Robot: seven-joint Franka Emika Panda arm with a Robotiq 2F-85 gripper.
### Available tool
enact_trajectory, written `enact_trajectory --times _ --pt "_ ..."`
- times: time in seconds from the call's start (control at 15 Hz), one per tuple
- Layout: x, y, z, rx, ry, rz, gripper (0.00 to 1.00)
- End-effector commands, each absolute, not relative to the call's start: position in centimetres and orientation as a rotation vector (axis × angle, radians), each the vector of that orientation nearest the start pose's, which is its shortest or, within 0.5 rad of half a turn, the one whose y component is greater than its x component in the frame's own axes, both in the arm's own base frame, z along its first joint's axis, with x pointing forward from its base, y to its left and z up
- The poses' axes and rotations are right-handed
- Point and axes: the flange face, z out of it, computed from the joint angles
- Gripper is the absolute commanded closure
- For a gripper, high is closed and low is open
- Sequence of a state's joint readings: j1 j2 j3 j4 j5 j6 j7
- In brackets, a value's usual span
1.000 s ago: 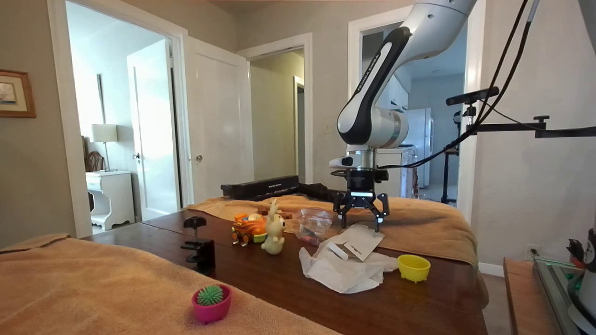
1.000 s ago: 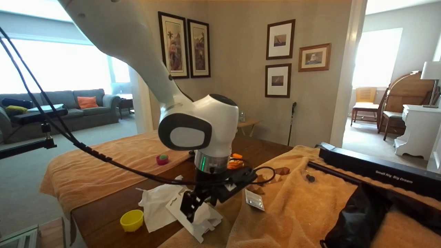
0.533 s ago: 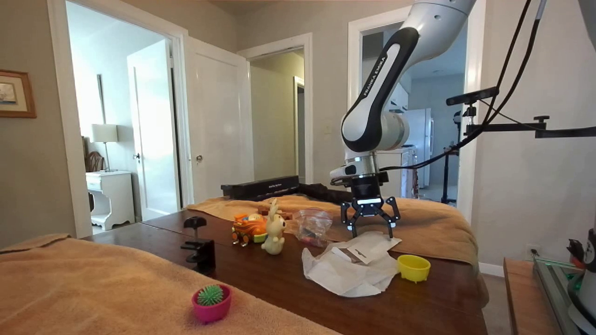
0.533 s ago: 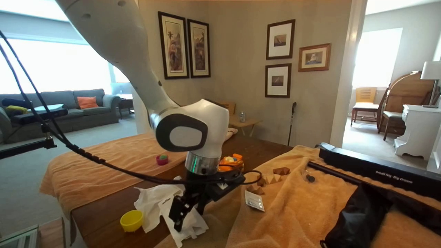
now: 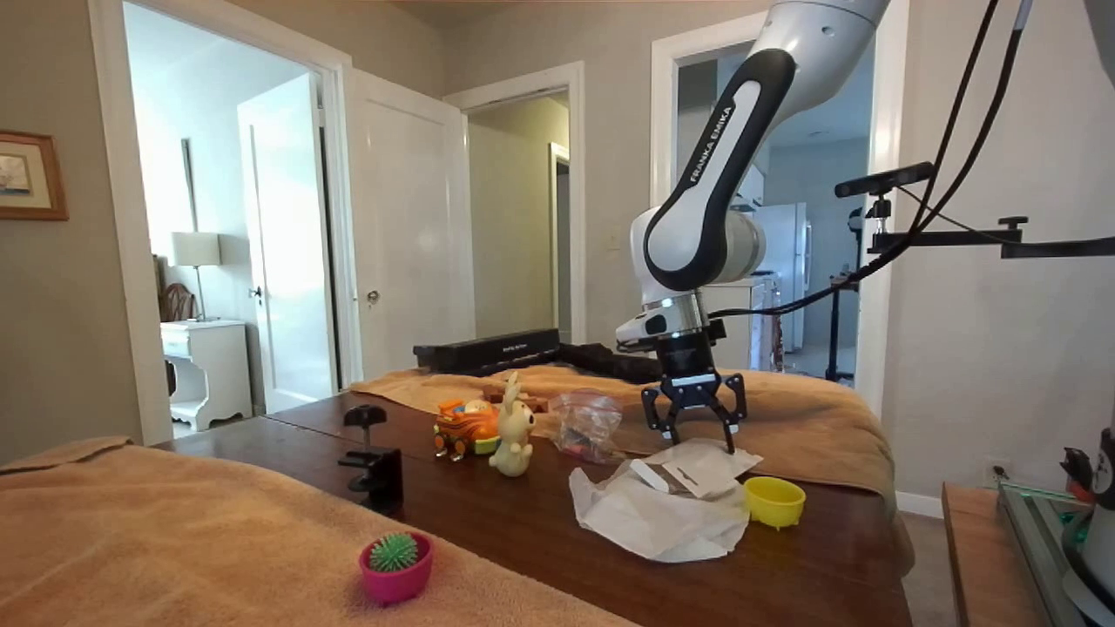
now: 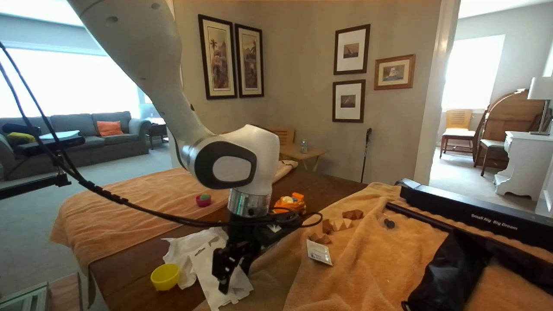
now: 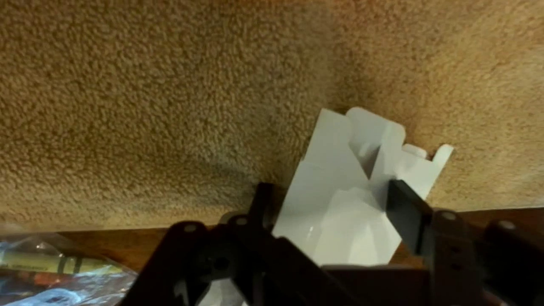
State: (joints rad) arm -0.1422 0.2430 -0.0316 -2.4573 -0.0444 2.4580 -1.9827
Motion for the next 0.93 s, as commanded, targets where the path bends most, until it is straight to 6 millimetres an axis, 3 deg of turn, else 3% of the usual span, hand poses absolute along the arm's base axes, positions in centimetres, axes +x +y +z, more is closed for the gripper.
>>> enact_trajectory --times 0.0,0.27,0.47,0.87 --pt "44.3 -7.8 18.7 2.045 2.608 -0.292 0.60" --pt "44.5 -7.8 19.3 2.085 2.568 -0.261 0.86" --pt "44.8 -7.6 20.4 2.089 2.548 -0.224 0.98" --pt "44.8 -5.8 24.7 1.897 2.495 -0.138 0.99"
